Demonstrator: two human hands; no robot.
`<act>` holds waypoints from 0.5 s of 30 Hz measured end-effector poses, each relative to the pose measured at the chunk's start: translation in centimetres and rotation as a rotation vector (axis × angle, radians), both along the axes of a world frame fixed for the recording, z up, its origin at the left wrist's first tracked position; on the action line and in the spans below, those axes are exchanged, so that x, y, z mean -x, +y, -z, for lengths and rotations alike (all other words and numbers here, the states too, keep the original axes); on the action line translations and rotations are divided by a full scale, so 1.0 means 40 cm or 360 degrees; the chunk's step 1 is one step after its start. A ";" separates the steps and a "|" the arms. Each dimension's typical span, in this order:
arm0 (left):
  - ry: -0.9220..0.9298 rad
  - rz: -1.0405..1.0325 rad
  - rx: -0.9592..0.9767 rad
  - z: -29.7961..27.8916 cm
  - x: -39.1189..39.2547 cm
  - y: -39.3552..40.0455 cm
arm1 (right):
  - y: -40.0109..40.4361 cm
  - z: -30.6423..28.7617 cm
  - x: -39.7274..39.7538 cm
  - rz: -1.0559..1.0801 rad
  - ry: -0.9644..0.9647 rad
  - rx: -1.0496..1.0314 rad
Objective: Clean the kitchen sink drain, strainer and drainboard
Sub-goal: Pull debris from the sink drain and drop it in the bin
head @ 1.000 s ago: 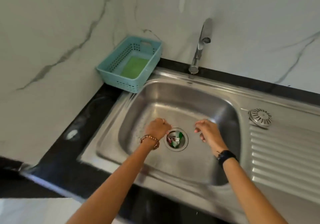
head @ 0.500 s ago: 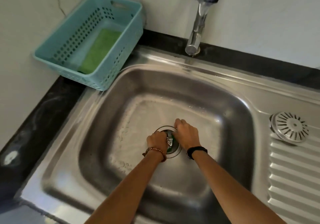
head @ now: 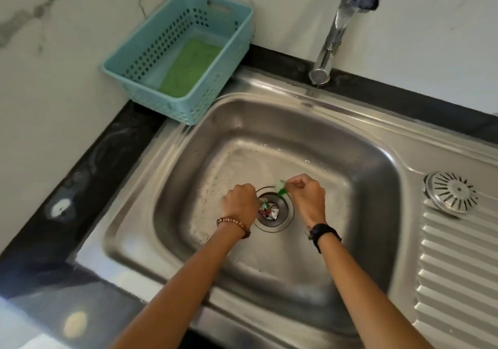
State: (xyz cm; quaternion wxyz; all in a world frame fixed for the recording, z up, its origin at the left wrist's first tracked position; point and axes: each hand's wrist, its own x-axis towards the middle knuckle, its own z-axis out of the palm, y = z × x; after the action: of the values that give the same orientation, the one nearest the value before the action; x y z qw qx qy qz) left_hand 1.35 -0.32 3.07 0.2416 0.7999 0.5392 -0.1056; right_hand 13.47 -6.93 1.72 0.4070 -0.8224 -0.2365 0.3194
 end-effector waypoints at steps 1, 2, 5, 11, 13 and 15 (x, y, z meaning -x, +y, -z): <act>-0.0125 -0.0071 0.0014 -0.036 0.023 -0.009 | -0.010 -0.039 0.021 0.0073 0.0114 -0.0133; -0.0249 -0.0139 0.0034 -0.072 0.048 -0.020 | -0.022 -0.077 0.041 0.0129 0.0204 -0.0247; -0.0632 -0.0401 0.0060 -0.183 0.174 -0.082 | -0.076 -0.198 0.154 0.0124 0.0360 -0.0508; -0.1042 -0.0832 -0.0122 -0.323 0.570 -0.272 | -0.211 -0.348 0.527 -0.0308 0.0552 -0.0737; -0.1055 -0.0939 -0.0176 -0.320 0.722 -0.344 | -0.260 -0.344 0.661 -0.0484 0.0651 -0.0716; -0.1021 -0.1083 -0.0243 -0.293 0.877 -0.420 | -0.301 -0.314 0.800 -0.0686 0.0738 -0.0654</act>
State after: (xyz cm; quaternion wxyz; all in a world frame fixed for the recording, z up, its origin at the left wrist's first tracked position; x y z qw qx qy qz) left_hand -33.72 -17.13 14.78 0.3574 0.5855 0.6749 0.2718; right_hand -18.53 -18.97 14.27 0.5297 -0.5608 -0.3649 0.5213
